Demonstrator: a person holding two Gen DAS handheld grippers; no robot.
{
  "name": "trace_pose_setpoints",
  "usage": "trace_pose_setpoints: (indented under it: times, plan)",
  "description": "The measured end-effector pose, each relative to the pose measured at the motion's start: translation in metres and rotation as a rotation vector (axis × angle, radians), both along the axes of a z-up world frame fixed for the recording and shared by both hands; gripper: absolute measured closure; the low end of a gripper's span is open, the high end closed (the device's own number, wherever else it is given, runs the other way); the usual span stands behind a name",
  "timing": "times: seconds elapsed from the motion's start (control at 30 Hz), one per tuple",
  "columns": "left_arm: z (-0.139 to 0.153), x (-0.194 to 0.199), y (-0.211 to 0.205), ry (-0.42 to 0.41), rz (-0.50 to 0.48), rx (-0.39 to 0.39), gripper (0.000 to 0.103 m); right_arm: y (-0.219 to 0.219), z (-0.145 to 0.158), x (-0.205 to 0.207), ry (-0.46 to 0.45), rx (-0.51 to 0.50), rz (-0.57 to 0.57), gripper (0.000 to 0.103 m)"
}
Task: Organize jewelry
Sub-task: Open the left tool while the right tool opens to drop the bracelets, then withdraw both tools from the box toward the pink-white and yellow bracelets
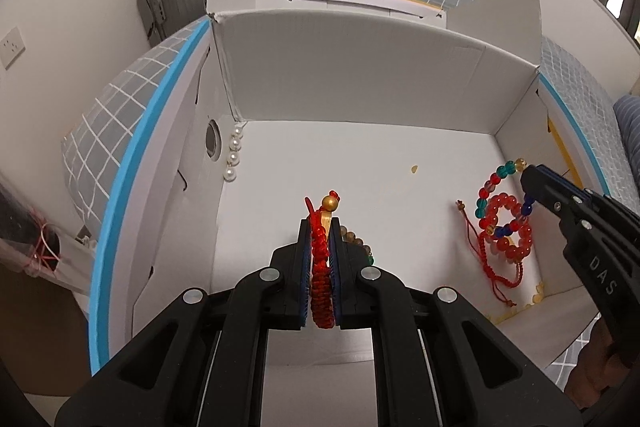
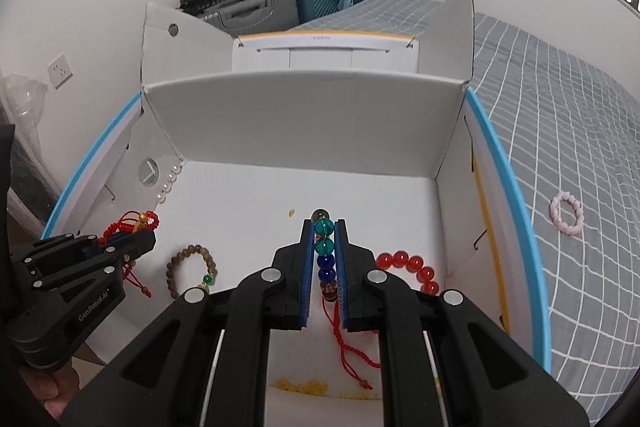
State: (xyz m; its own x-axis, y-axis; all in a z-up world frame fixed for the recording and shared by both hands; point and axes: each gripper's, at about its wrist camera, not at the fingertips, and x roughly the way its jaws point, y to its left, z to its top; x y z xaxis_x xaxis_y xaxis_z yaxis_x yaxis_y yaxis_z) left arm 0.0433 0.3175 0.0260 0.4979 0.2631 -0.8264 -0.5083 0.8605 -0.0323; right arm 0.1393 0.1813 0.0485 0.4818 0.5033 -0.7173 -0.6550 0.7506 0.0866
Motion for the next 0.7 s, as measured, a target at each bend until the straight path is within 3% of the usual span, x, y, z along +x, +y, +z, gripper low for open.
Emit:
trace_pose_setpoints:
  times: [0.27, 0.33, 0.53, 0.7]
  plan:
    - [0.004, -0.003, -0.002, -0.015, 0.003, -0.008, 0.090, -0.003, 0.002, 0.000, -0.001, -0.009, -0.006, 0.088]
    - [0.007, -0.005, -0.003, -0.026, 0.003, -0.004, 0.081, -0.006, 0.005, -0.001, -0.011, -0.002, -0.011, 0.074]
    - [0.022, -0.008, -0.009, -0.067, 0.011, 0.022, 0.055, -0.019, 0.020, -0.002, -0.051, 0.025, -0.031, 0.053]
    - [0.034, -0.006, -0.019, -0.093, 0.006, 0.042, 0.044, -0.036, 0.035, 0.000, -0.085, 0.052, -0.059, 0.038]
